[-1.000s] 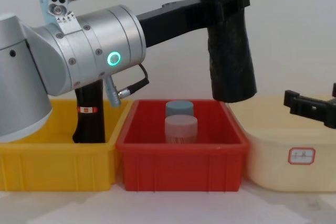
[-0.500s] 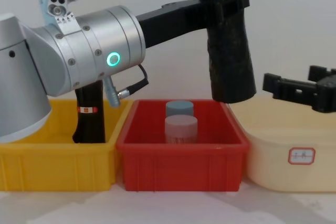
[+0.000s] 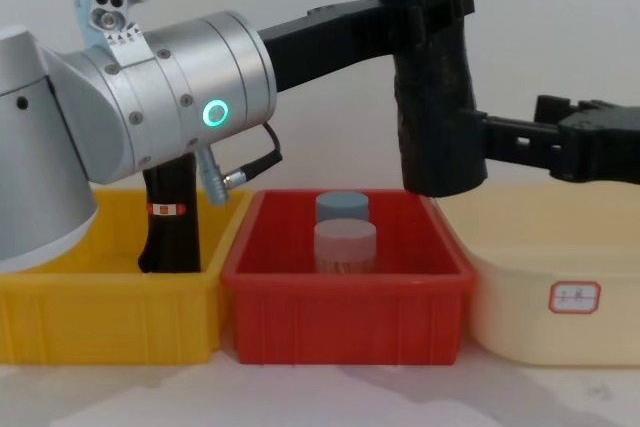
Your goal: Pick up the garbage bag with the one hand and transfer it to the other hand.
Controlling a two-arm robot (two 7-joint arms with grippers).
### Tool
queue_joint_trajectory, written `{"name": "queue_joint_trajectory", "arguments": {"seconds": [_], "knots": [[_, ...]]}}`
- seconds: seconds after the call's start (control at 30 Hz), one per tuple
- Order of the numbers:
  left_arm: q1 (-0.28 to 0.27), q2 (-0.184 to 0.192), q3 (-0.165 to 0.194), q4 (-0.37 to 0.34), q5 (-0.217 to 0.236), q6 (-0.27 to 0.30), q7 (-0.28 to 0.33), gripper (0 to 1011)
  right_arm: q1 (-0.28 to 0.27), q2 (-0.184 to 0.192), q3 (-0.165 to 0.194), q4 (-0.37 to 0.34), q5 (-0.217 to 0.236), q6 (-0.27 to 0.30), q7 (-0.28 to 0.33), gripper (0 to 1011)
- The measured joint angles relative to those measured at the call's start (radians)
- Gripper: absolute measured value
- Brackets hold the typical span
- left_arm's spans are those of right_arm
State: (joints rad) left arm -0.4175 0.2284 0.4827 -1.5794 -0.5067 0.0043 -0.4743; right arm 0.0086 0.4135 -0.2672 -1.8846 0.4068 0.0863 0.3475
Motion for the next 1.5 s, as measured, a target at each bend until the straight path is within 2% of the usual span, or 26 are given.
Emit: {"name": "queue_joint_trajectory", "arguments": {"seconds": [0.4, 0.8, 1.5], "knots": [[0.000, 0.000, 0.000, 0.000, 0.000, 0.000, 0.000, 388, 0.048, -0.007, -0.029, 0.043, -0.004, -0.005, 0.011, 1001], [0.000, 0.000, 0.000, 0.000, 0.000, 0.000, 0.000, 388, 0.103, -0.015, -0.058, 0.114, -0.039, -0.031, 0.015, 1001], [0.000, 0.000, 0.000, 0.000, 0.000, 0.000, 0.000, 388, 0.176, -0.040, -0.081, 0.204, -0.071, -0.046, 0.016, 1001]]}}
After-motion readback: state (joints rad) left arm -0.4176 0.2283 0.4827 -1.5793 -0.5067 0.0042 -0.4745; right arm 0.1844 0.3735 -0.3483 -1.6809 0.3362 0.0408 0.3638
